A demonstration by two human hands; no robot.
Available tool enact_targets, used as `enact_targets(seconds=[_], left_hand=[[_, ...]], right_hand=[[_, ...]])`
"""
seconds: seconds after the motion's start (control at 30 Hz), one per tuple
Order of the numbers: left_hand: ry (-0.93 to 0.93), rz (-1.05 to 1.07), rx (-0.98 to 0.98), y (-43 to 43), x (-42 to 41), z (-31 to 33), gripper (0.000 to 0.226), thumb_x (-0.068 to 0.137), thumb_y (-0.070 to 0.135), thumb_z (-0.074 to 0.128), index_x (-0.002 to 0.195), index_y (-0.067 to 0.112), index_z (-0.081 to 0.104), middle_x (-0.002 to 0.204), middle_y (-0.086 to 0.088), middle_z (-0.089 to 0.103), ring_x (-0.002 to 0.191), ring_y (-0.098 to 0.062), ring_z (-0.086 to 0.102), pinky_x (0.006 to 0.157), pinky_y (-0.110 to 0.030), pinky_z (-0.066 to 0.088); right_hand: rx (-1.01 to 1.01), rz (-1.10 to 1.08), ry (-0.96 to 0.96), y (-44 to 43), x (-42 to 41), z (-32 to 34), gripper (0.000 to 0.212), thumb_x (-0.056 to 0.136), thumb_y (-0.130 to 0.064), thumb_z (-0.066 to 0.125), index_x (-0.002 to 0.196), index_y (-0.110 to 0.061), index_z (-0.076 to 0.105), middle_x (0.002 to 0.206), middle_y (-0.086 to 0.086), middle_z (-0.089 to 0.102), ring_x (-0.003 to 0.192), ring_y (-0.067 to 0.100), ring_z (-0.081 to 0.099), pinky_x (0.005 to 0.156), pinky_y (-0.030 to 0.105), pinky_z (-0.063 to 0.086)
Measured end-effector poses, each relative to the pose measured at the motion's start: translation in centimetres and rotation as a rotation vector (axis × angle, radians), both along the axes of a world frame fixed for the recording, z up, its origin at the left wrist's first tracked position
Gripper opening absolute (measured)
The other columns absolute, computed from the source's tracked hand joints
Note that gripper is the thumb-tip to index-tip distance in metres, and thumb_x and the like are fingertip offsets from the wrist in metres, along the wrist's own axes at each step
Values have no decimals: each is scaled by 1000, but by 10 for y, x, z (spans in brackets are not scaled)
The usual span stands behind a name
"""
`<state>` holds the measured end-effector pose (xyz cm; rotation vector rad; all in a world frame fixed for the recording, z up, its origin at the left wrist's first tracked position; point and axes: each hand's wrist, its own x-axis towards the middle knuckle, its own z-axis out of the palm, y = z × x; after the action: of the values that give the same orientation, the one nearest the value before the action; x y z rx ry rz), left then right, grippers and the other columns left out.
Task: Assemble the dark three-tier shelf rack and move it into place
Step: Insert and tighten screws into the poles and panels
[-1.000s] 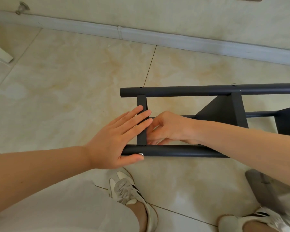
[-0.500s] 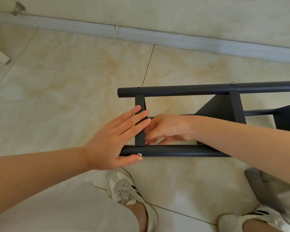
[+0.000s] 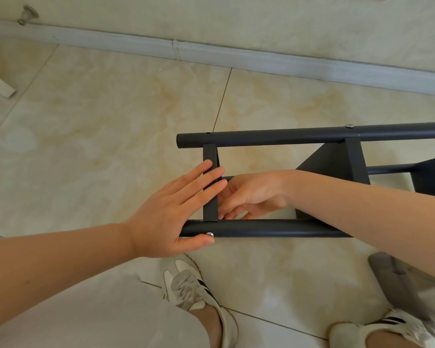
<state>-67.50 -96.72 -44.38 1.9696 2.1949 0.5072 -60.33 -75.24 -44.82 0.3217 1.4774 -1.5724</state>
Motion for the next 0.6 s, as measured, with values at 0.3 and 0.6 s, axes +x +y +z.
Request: enact_targets(seconds=[0.3, 0.6], left_hand=[[0, 2, -9, 0, 0, 0, 78, 95, 53, 54, 154, 6, 32, 165, -9, 24, 156, -28, 12, 125, -32, 16], [5, 2, -5, 0, 0, 0, 78, 96, 53, 53, 154, 6, 32, 165, -9, 25, 156, -28, 12, 125, -32, 16]], right_hand=[[-14, 43, -7, 2, -2, -2, 38, 96, -19, 63, 129, 0, 59, 128, 14, 64, 107, 20, 63, 106, 43, 47], [-42, 40, -32, 3, -2, -5, 29, 96, -21, 64, 121, -8, 67, 128, 9, 65, 114, 21, 62, 107, 45, 46]])
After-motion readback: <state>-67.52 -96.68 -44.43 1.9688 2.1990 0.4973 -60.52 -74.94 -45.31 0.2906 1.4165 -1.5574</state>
